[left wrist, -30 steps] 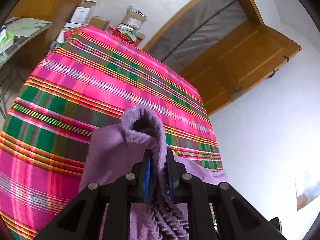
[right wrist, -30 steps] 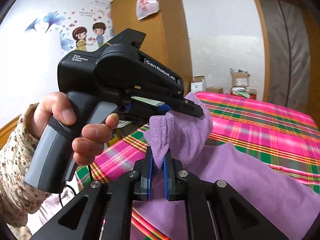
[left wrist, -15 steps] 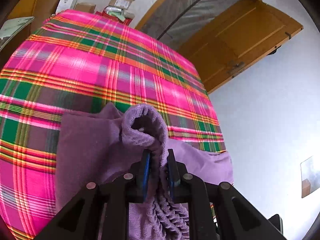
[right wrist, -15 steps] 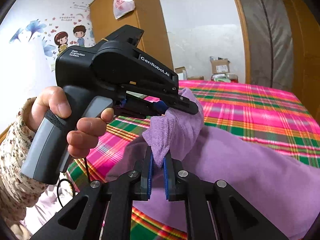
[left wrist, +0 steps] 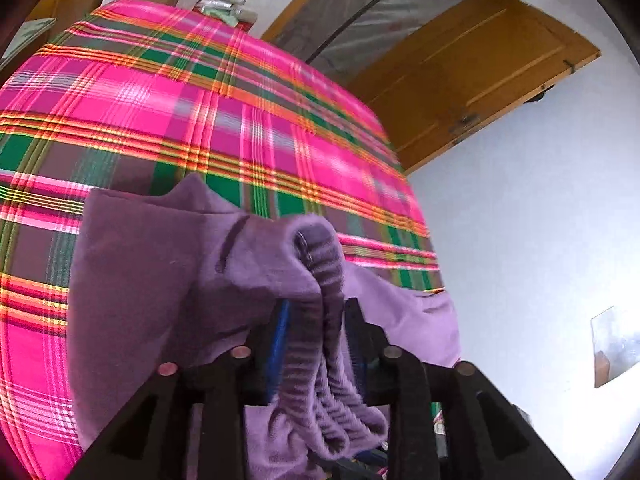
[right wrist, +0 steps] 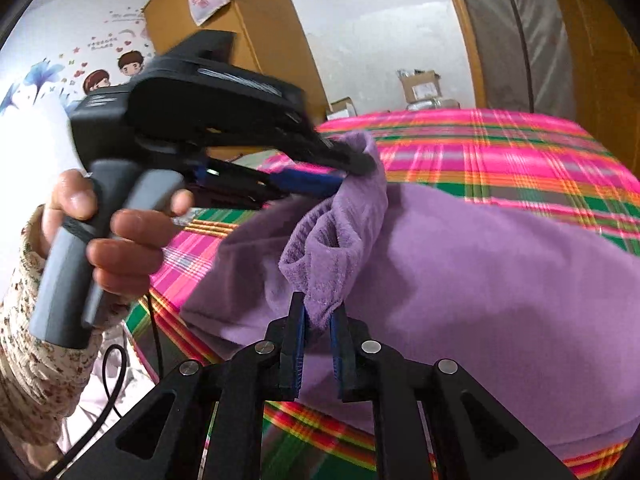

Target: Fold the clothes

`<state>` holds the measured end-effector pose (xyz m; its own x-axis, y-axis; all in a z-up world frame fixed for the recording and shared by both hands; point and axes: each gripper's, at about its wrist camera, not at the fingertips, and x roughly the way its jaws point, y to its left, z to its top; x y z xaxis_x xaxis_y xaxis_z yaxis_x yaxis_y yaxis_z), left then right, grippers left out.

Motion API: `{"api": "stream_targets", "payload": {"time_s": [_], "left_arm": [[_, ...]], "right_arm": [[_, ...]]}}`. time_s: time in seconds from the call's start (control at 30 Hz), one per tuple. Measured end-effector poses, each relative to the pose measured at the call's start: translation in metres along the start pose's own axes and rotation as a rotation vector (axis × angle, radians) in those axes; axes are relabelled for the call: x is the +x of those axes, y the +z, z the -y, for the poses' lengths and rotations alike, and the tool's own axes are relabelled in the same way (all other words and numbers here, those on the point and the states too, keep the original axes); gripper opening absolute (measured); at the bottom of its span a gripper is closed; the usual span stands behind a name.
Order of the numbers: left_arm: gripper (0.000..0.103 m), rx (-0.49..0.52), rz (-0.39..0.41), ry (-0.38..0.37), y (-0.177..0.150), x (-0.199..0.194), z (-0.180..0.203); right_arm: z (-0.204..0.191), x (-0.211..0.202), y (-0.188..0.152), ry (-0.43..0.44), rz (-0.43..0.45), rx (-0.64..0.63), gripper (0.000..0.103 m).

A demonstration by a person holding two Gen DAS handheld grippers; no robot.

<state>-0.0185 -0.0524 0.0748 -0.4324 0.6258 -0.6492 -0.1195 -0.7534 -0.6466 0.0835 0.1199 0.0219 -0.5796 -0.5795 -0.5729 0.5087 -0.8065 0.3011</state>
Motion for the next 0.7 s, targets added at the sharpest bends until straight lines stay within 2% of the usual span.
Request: {"api": "stream_targets", "payload": {"time_s": [0.17,0.23,0.37,0.53,0.63,0.7], "left_arm": [[0.035,-0.034,0.066,-0.003,-0.011,-0.026,-0.017],[0.035,-0.058,0.096,0.018,-0.019,-0.037,-0.028],[0.035,-0.116,0.142,0.070,-0.037,-0.062,-0.055],[0.035,-0.177,0.198,0.095,-0.059,-0.087,-0.080],[0.035,-0.199,0.195,0.099,-0.067,-0.087,-0.087],[0.035,-0.208,0.180,0.091,-0.073,-0.084,-0.090]], "right_arm": [[0.011,0.003,-0.004,0.010,-0.030,0.038,0.016],[0.017,0.000,-0.005,0.016,-0.023,0.059,0.025],[0.036,-0.009,-0.007,-0.023,-0.003,0.115,0.030],[0.047,-0.029,-0.003,-0.085,0.086,0.141,0.031],[0.041,-0.032,0.006,-0.043,0.127,0.115,0.031],[0.034,-0.020,0.009,-0.002,0.077,0.077,0.031]]}}
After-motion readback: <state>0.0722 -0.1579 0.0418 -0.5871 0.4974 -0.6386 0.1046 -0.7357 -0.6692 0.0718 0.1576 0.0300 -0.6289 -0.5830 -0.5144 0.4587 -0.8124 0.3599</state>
